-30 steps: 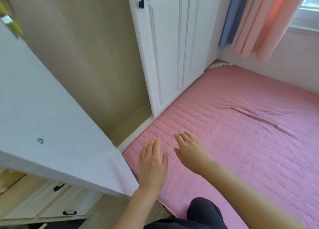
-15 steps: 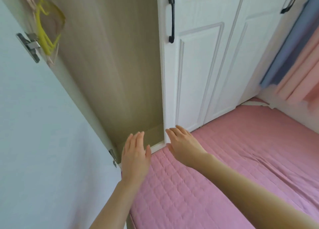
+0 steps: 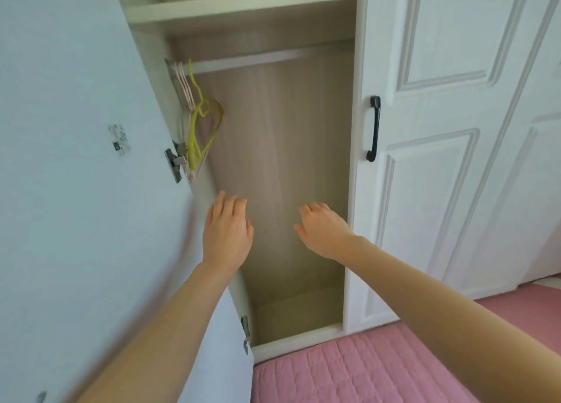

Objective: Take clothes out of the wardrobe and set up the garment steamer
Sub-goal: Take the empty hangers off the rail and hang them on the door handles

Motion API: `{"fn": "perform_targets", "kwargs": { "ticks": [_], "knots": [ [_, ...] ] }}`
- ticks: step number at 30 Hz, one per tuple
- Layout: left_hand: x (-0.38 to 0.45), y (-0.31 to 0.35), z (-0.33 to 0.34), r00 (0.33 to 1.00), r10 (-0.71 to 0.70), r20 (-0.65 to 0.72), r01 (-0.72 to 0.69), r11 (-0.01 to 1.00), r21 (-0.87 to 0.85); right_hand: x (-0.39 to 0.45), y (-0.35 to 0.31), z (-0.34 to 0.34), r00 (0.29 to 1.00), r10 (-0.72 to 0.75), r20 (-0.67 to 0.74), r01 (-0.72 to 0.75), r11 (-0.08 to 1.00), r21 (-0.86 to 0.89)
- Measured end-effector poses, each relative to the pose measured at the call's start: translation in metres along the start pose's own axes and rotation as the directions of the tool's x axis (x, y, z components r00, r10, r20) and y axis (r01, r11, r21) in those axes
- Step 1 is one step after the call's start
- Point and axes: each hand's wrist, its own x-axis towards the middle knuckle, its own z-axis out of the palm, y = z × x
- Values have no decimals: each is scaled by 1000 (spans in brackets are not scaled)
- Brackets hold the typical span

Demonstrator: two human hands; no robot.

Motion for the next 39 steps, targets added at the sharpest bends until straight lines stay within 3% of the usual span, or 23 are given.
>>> {"fn": "perform_targets", "kwargs": {
  "ticks": [8,17,21,27,32,35,39],
  "knots": [
    [83,-31,-21,996,-48,-76,54,995,88,87,-25,-35,999,-11,-32,14,996,87],
    [166,-27,-52,954,-237,-181,196,956,-219,169,-58,-59,993,-32,-112,60,964,257],
    [192,-42,-57,915,-402,-27,377,878,-294,186,-65,-63,989,-54,-138,87,964,250],
    [211,-56,-44,867,-445,226,490,846,-212,209,-77,-69,977,-111,-184,155,957,244],
    [220,-60,-45,839,-490,239,541,800,-260,230,-78,-69,991,-28,-127,80,902,423],
    [224,-61,-44,785,-570,243,617,686,-386,242,-82,-74,996,48,-75,3,823,568],
    [234,-70,-27,695,-602,394,684,384,-620,254,-87,-82,993,98,64,-112,632,767]
  ]
}}
